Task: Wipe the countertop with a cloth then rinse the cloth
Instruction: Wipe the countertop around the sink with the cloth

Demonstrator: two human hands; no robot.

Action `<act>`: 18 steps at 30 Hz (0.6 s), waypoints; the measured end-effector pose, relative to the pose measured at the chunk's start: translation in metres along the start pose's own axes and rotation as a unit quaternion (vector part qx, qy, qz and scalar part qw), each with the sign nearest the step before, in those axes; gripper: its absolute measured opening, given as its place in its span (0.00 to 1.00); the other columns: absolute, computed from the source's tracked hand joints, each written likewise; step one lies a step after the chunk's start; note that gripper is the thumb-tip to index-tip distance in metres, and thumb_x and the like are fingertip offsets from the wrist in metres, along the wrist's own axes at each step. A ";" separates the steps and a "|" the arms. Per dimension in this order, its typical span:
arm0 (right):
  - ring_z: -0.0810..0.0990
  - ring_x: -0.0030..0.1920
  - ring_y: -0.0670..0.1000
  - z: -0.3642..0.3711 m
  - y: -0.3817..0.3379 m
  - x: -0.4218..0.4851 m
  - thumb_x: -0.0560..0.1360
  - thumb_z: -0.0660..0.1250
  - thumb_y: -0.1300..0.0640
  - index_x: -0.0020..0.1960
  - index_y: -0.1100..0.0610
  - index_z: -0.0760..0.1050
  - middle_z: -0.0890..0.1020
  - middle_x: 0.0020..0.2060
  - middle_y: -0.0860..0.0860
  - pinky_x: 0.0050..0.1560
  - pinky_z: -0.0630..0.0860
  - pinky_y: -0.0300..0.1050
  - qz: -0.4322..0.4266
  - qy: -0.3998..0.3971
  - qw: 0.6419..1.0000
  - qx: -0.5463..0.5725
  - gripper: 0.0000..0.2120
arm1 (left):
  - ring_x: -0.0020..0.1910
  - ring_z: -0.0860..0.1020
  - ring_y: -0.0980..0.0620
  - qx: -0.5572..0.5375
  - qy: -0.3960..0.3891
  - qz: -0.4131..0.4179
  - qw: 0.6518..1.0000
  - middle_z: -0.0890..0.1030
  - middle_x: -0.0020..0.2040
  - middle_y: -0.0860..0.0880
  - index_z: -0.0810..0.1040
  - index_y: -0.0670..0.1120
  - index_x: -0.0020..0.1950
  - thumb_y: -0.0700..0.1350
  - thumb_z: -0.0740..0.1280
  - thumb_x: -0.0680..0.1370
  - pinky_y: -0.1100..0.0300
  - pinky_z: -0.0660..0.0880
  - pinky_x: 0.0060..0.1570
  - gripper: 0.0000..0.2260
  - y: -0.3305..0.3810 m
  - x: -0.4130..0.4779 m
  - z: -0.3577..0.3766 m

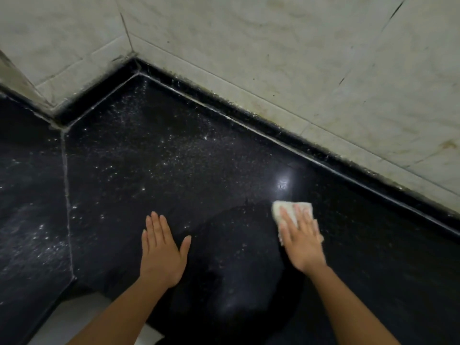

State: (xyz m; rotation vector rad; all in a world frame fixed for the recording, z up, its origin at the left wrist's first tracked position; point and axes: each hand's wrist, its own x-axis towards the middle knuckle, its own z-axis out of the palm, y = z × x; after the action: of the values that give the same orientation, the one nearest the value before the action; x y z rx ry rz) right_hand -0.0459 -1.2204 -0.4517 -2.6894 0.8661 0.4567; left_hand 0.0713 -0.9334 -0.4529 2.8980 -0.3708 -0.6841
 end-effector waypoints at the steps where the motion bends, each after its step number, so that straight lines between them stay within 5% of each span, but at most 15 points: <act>1: 0.36 0.76 0.48 -0.008 0.010 0.012 0.82 0.41 0.42 0.73 0.38 0.36 0.42 0.78 0.49 0.74 0.34 0.49 0.042 0.009 0.999 0.019 0.23 | 0.72 0.29 0.46 -0.004 -0.003 0.000 1.000 0.28 0.72 0.40 0.27 0.39 0.70 0.62 0.40 0.78 0.52 0.32 0.72 0.35 0.000 0.001 0.001; 6: 0.36 0.77 0.53 -0.026 0.005 0.068 0.82 0.41 0.42 0.77 0.41 0.42 0.40 0.78 0.51 0.74 0.33 0.54 0.207 0.037 0.972 0.107 0.25 | 0.71 0.27 0.47 -0.018 -0.008 0.001 1.000 0.27 0.72 0.41 0.27 0.40 0.69 0.64 0.37 0.75 0.52 0.31 0.71 0.36 0.000 0.002 0.004; 8: 0.37 0.77 0.54 -0.021 -0.022 0.078 0.82 0.41 0.43 0.78 0.41 0.41 0.41 0.78 0.52 0.73 0.33 0.55 0.201 0.043 0.973 0.102 0.25 | 0.71 0.27 0.47 -0.020 -0.009 0.001 1.000 0.27 0.72 0.41 0.27 0.39 0.69 0.67 0.34 0.75 0.52 0.31 0.71 0.37 0.000 0.003 0.004; 13: 0.33 0.76 0.53 0.011 -0.094 0.052 0.82 0.41 0.43 0.77 0.41 0.39 0.40 0.78 0.52 0.72 0.29 0.51 -0.022 0.010 0.999 0.046 0.25 | 0.70 0.26 0.47 -0.015 -0.032 -0.005 0.999 0.25 0.70 0.42 0.26 0.40 0.69 0.67 0.27 0.68 0.54 0.29 0.69 0.40 0.001 0.004 0.002; 18: 0.28 0.74 0.46 0.024 -0.112 0.019 0.80 0.41 0.41 0.77 0.38 0.46 0.39 0.77 0.45 0.71 0.26 0.46 -0.255 -0.050 0.966 0.013 0.25 | 0.70 0.26 0.48 -0.004 -0.049 -0.021 0.999 0.24 0.69 0.42 0.26 0.40 0.69 0.64 0.34 0.74 0.52 0.32 0.72 0.36 0.006 0.004 -0.003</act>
State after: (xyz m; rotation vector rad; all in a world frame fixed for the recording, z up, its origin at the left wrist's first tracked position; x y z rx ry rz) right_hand 0.0313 -1.1341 -0.4625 -2.6956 0.1319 0.4459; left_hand 0.0744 -0.9396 -0.4510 2.8789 -0.3177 -0.8336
